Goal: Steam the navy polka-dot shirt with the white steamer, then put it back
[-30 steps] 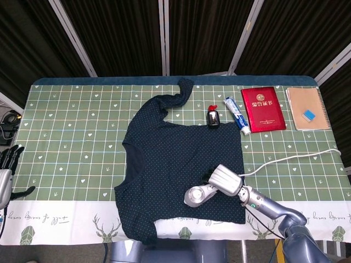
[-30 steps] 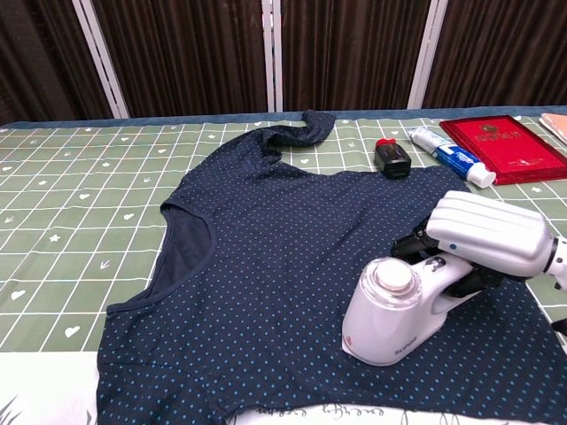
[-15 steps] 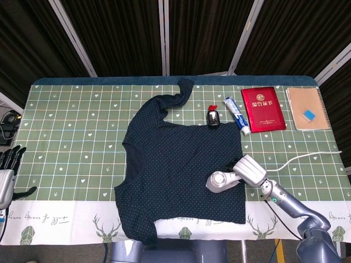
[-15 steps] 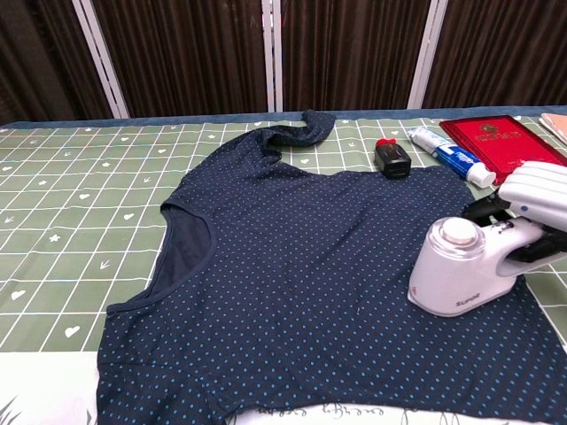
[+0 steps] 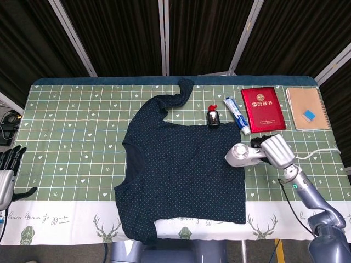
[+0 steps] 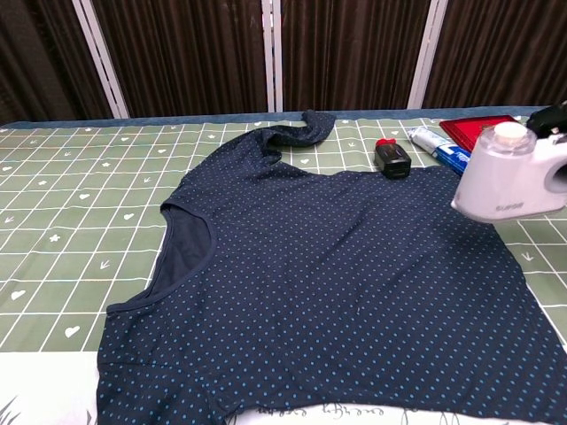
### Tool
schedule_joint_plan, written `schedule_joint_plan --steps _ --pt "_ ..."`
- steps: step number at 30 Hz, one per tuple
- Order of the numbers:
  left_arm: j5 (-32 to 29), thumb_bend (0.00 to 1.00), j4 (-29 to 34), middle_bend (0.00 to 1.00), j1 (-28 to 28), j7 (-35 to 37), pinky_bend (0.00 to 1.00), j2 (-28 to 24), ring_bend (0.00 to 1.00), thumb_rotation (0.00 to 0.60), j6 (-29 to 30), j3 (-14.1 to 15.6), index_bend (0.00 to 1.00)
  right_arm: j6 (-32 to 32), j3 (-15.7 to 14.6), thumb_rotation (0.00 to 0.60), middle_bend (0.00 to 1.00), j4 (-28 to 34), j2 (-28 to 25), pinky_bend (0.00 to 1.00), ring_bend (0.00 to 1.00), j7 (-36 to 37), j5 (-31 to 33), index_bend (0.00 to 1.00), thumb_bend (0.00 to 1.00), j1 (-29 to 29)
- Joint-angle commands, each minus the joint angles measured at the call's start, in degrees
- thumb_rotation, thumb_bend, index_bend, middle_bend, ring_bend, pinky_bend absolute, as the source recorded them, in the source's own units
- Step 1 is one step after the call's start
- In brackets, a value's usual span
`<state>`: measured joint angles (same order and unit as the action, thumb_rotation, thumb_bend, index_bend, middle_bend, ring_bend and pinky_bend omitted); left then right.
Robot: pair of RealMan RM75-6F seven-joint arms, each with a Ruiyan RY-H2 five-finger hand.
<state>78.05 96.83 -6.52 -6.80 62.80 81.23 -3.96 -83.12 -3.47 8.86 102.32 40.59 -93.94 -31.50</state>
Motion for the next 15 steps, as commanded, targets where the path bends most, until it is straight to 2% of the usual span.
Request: schedule_joint_plan --steps 1,8,12,15 --pt "0.3 0.00 0.1 0.00 0.1 0.2 0.00 -0.2 0.00 0.600 0.2 0.1 0.00 7.9 3.1 0.600 0.69 1.0 -2.4 0.95 0.70 -0.3 3.6 0.80 0.57 -0.7" --pt "0.9 0.00 0.4 0.00 0.3 0.7 0.00 -0.5 0.00 0.600 0.7 0.2 0.00 15.3 3.0 0.600 0.62 2.2 -4.0 0.78 0.61 -3.2 4.2 0.72 0.47 -0.7" --pt "1.0 0.00 0.4 0.00 0.3 0.9 0.00 -0.6 0.00 0.600 0.7 0.2 0.00 18.2 2.7 0.600 0.60 2.7 -4.2 0.73 0.59 -6.1 4.2 0.70 0.41 -0.6" --pt "1.0 0.00 0.4 0.00 0.3 1.0 0.00 -0.7 0.00 0.600 0.8 0.1 0.00 21.0 2.2 0.600 0.51 3.7 -4.8 0.67 0.51 -6.5 4.0 0.61 0.34 -0.7"
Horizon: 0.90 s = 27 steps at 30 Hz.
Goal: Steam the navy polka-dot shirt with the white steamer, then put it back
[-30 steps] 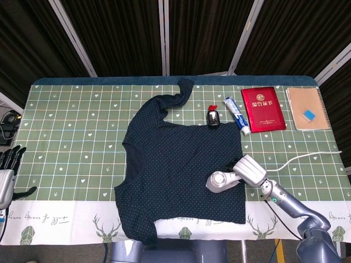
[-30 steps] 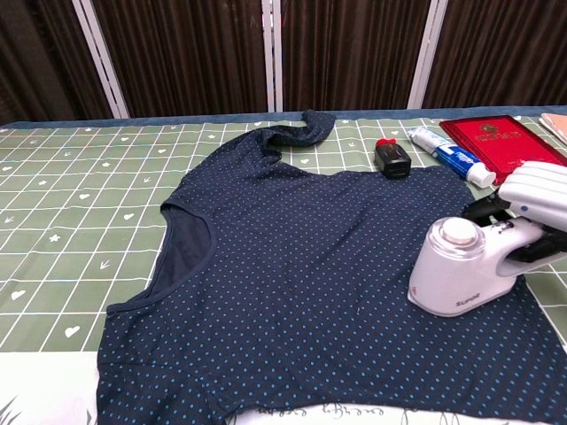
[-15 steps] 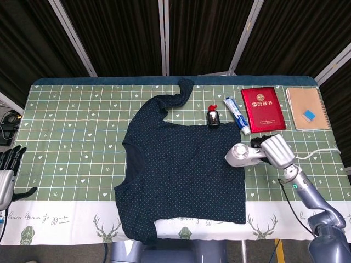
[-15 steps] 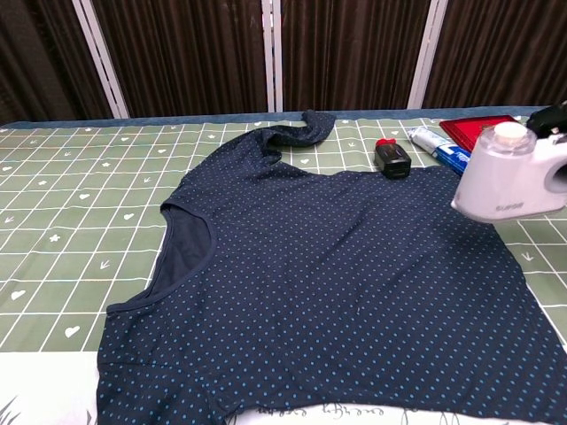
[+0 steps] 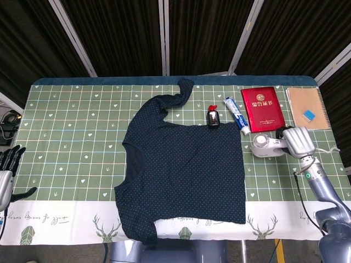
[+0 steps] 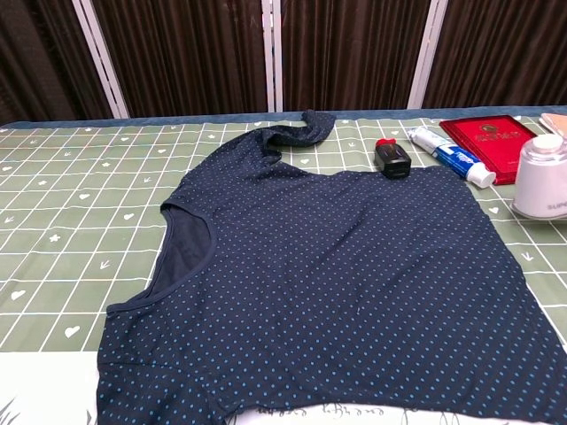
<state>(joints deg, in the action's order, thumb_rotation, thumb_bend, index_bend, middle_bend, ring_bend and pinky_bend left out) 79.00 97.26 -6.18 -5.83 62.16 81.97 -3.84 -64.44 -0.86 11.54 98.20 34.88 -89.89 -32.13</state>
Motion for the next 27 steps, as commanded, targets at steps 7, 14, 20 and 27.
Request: schedule_joint_plan --steps 7,14,20,27 --pt "0.2 0.00 0.0 0.00 0.0 0.0 0.00 -0.1 0.00 0.600 -0.1 0.1 0.00 6.6 -1.6 0.600 0.04 4.1 -3.0 0.37 0.05 -1.3 -0.8 0.14 0.00 -0.3" --pt "0.5 0.00 0.2 0.00 0.1 0.3 0.00 -0.2 0.00 0.600 0.1 0.2 0.00 5.2 -1.8 0.600 0.00 10.7 -6.6 0.17 0.00 -2.9 -1.0 0.00 0.00 0.7" --pt "0.7 0.00 0.2 0.00 0.2 0.7 0.00 -0.5 0.00 0.600 0.3 0.2 0.00 -0.1 -1.5 0.600 0.00 25.0 -14.5 0.10 0.00 -9.0 -0.7 0.00 0.00 3.6" --pt "1.5 0.00 0.1 0.00 0.7 -0.3 0.00 -0.4 0.00 0.600 2.3 -0.1 0.00 -9.2 0.9 0.600 0.00 52.6 -27.3 0.03 0.00 -18.7 3.9 0.00 0.00 10.9"
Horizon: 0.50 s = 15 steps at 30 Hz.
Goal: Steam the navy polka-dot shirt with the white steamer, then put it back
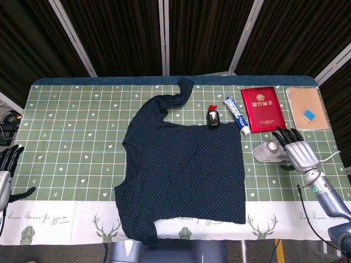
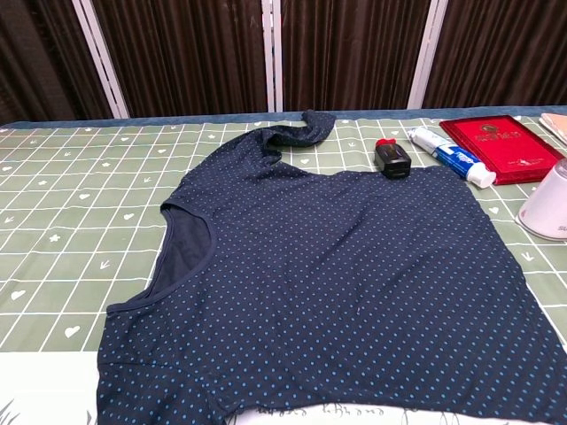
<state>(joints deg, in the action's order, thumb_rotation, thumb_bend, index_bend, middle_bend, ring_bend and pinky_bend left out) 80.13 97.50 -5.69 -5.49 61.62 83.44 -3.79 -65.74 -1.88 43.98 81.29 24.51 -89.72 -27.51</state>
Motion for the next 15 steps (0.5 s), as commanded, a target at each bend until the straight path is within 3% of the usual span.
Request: schedule_joint_plan --steps 1,4,7,15 --pt "0.5 0.00 -0.2 0.00 0.3 -0.9 0.00 0.3 0.00 0.600 1.1 -0.1 0.00 -8.5 2.1 0.600 0.00 24.3 -12.1 0.02 0.00 -10.6 4.7 0.00 0.00 7.2" --pt "1.3 0.00 -0.3 0.00 0.5 -1.1 0.00 0.6 0.00 0.600 1.8 0.0 0.00 -10.8 2.3 0.600 0.00 35.8 -16.3 0.00 0.00 -16.5 7.2 0.00 0.00 10.2" --pt "2.4 0.00 -0.2 0.00 0.7 -0.9 0.00 0.7 0.00 0.600 2.2 0.4 0.00 -13.2 2.1 0.600 0.00 42.6 -17.9 0.00 0.00 -21.6 8.1 0.00 0.00 12.5" --pt "4.3 0.00 -0.2 0.00 1.2 0.9 0.00 0.3 0.00 0.600 3.1 1.0 0.00 -16.3 2.4 0.600 0.00 47.8 -17.5 0.00 0.00 -26.8 8.5 0.00 0.00 15.4"
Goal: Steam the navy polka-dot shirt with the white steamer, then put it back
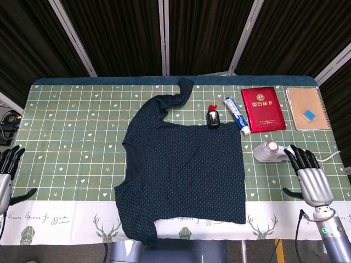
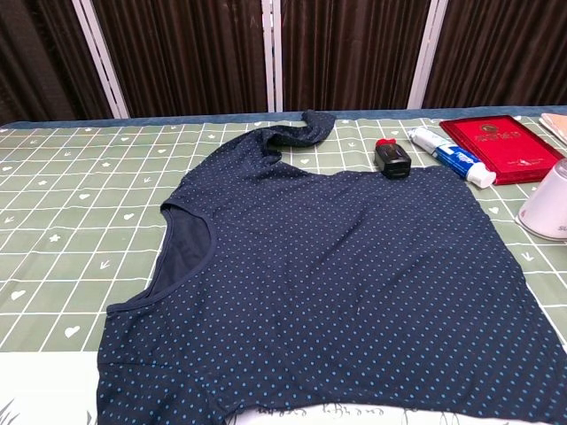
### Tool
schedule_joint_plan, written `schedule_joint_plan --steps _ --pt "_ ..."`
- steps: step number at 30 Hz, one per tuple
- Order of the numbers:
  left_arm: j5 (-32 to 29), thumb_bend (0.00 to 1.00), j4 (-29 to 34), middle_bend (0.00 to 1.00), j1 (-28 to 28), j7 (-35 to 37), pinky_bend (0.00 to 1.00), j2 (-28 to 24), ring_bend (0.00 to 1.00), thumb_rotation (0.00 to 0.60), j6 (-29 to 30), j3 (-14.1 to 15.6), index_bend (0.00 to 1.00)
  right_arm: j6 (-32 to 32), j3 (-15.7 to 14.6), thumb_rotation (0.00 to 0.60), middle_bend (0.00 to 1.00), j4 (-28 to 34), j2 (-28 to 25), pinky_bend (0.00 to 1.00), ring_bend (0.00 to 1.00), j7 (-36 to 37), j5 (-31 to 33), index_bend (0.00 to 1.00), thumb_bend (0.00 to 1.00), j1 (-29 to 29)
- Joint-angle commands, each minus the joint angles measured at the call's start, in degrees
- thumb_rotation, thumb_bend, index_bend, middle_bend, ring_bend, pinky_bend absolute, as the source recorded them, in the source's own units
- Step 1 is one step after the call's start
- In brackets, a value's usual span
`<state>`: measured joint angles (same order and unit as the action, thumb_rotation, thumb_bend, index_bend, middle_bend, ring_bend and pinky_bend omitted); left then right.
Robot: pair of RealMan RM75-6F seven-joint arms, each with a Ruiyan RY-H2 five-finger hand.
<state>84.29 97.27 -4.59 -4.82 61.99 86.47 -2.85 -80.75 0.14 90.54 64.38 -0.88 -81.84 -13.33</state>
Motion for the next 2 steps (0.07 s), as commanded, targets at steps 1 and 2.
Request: schedule_joint_plan --steps 1,2 --pt "0.3 0.00 0.0 0.00 0.1 0.5 0.00 -0.2 0.00 0.600 0.1 0.1 0.00 -1.6 0.4 0.600 0.00 1.5 -0.5 0.00 0.00 -1.7 0.6 0.00 0.00 1.4" --pt "0.4 0.00 0.1 0.00 0.1 0.8 0.00 -0.3 0.00 0.600 0.2 0.2 0.00 -1.9 0.5 0.600 0.00 1.9 -0.5 0.00 0.00 -2.1 0.5 0.00 0.00 1.7"
